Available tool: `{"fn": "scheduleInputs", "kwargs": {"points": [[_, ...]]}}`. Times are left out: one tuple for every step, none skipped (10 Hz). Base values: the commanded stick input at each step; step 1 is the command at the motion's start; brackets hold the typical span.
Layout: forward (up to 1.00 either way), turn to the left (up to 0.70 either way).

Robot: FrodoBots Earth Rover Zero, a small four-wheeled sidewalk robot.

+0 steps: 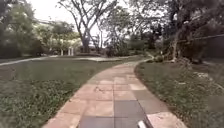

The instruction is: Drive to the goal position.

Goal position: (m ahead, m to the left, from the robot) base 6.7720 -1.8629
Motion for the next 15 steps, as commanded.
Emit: {"fn": "scheduleInputs", "kwargs": {"points": [[1.0,0.0],[1.0,0.0],[1.0,0.0],[1.0,-0.01],[1.0,-0.22],[1.0,-0.34],[1.0,-0.2],[1.0,0.0],[1.0,0.0],[1.0,-0.02],[1.0,-0.19],[1.0,-0.34],[1.0,-0.16],[1.0,0.0],[1.0,0.0]]}}
